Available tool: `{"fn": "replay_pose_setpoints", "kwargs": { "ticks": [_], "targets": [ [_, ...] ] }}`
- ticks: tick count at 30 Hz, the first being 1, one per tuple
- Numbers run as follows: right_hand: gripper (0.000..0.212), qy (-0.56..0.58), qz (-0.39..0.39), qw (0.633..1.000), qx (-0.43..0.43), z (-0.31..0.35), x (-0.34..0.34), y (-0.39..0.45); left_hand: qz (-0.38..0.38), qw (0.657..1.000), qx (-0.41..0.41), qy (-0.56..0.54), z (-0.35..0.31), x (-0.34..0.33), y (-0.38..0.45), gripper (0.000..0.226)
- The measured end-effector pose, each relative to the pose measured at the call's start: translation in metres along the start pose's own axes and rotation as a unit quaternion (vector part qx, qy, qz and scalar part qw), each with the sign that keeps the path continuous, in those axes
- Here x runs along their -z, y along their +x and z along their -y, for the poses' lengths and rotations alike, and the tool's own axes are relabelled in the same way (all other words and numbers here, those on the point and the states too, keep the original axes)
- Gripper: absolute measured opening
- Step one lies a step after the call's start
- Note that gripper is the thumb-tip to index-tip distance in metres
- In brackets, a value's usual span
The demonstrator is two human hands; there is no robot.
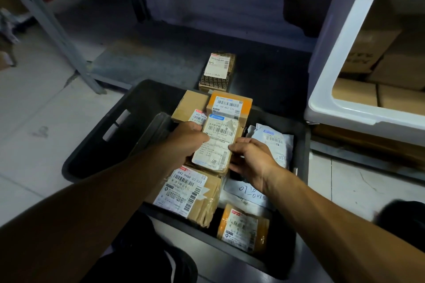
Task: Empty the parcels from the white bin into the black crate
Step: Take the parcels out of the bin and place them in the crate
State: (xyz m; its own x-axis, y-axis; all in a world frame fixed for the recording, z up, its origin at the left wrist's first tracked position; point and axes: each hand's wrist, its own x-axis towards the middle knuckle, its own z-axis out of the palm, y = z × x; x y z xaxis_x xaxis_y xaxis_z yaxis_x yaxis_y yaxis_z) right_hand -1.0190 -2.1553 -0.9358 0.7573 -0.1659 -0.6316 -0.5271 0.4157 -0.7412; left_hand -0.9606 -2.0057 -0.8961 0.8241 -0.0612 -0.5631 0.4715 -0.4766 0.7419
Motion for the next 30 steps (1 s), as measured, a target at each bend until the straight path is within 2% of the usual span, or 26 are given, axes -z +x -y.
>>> {"fn": "replay_pose_setpoints", "kwargs": {
  "ticks": [2, 10, 15, 20, 22, 24, 27, 30],
  "targets": [
    [0.02, -0.001, 0.002, 1.0, -0.005, -0.001, 0.0, 0.0, 0.007, 1.0, 0.001, 0.016, 0.001, 0.0, -0.001, 0.009],
    [0.013, -0.005, 0.007, 1.0, -0.023, -0.005, 0.0, 0.002, 0.012, 1.0, 0.003, 0.019, 0.005, 0.003, -0.002, 0.011],
    [0.011, -0.05, -0.006, 0.998, -0.028, -0.006, -0.001, -0.001, 0.006, 0.999, 0.001, 0.04, 0.0, 0.005, -0.007, 0.008],
    [0.009, -0.104, -0.037, 0.994, -0.004, 0.014, 0.008, -0.012, -0.09, 0.987, -0.052, 0.126, -0.013, 0.009, -0.015, 0.014],
    [0.004, -0.151, -0.057, 0.986, 0.036, 0.027, 0.012, -0.021, -0.104, 0.978, -0.086, 0.157, -0.017, 0.013, -0.018, 0.026],
    [0.015, -0.27, -0.083, 0.952, 0.117, 0.04, 0.018, -0.033, -0.12, 0.939, -0.152, 0.282, -0.021, 0.016, -0.024, 0.042],
    [0.055, -0.5, -0.106, 0.821, 0.255, 0.056, 0.031, -0.056, -0.129, 0.836, -0.245, 0.473, -0.025, 0.015, -0.035, 0.073],
    [0.072, -0.589, -0.093, 0.736, 0.32, 0.064, 0.044, -0.078, -0.105, 0.802, -0.266, 0.524, -0.032, 0.008, -0.05, 0.092]
  ]
}}
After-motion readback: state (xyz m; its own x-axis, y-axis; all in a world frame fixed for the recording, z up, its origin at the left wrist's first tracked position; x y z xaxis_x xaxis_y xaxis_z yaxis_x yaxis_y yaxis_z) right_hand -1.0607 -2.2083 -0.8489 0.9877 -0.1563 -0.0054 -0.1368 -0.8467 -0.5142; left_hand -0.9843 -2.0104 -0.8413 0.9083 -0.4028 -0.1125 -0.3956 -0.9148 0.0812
